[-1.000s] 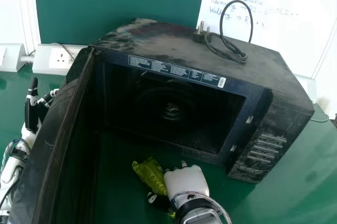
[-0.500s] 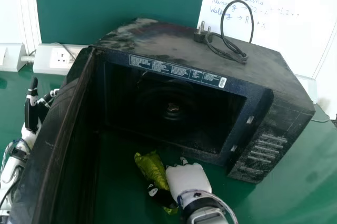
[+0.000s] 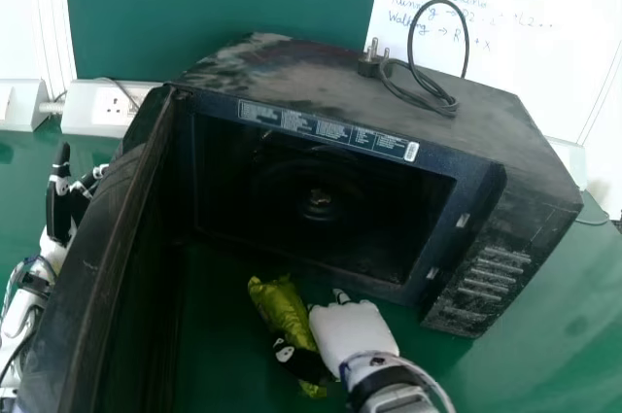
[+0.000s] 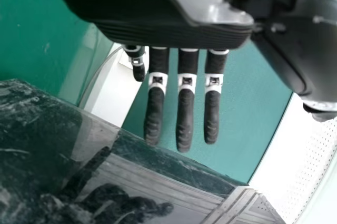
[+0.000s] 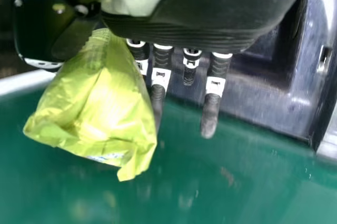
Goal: Put biscuit inside oven
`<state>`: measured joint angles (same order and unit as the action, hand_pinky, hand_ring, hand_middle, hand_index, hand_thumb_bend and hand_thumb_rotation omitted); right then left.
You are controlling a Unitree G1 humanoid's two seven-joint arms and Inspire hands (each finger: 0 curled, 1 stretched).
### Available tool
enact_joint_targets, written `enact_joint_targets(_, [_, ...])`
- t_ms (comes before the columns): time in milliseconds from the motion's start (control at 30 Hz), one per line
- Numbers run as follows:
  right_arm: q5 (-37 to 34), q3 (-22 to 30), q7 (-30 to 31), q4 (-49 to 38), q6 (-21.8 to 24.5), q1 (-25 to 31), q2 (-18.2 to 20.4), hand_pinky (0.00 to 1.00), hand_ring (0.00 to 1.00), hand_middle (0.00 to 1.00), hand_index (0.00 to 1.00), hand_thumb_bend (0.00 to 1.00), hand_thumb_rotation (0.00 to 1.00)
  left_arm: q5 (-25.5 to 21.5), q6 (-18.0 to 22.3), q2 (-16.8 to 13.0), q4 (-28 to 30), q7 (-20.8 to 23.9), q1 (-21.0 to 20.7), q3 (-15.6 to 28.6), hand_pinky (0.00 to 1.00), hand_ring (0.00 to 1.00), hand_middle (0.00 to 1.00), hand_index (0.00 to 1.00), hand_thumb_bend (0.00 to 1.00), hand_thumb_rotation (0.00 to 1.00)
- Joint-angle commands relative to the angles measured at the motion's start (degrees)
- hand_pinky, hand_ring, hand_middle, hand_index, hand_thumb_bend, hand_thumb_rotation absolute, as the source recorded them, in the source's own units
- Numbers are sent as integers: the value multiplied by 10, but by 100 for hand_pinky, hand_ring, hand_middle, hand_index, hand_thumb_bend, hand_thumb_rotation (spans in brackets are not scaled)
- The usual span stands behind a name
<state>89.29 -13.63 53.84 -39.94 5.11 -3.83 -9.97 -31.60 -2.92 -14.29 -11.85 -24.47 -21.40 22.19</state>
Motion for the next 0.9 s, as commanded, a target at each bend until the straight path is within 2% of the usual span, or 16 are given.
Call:
enact_joint_targets(0, [-9,15,2,-20,2,-13,-1,52,41,43,53,52,0,2,1,-4,0,-1,4,0,26,32,40,49,52,7])
enact_joint_targets(233, [-13,43,22,-21,4,-54,-2,43,37,41,52,52,0,2,0,-3,-1,0,4,0,25,32,40,49,52,7])
enact_joint_targets(300, [-13,48,21,-13,5,-67,-2,43,37,41,52,52,0,4,1,-2,1,3,5,-1,26,32,40,49,52,7])
enact_joint_targets(333, [-11,50,21,-8,6,-74,-2,46,38,42,51,52,0,4,1,-3,0,1,5,-1,26,32,40,49,52,7])
enact_joint_targets(433, [-18,58,13,6,9,-91,-4,44,36,41,51,52,0,2,1,-2,-1,0,4,0,26,32,40,49,52,7])
enact_joint_targets(567, [-36,66,-5,23,10,-111,-10,39,31,47,49,53,0,2,3,-2,-3,-1,3,0,25,32,40,49,52,7])
enact_joint_targets(700, [-45,68,-29,43,15,-132,-13,41,34,47,49,53,0,3,5,-1,-4,-3,4,-1,25,32,40,49,52,7])
enact_joint_targets(767, [-48,67,-33,50,18,-143,-15,47,39,43,51,53,0,3,8,-2,-5,-4,4,-1,25,31,40,49,52,7])
enact_joint_targets(867, [-50,65,-23,65,24,-169,-16,55,43,44,51,53,0,-1,2,-1,-4,-3,4,0,26,32,40,49,52,7])
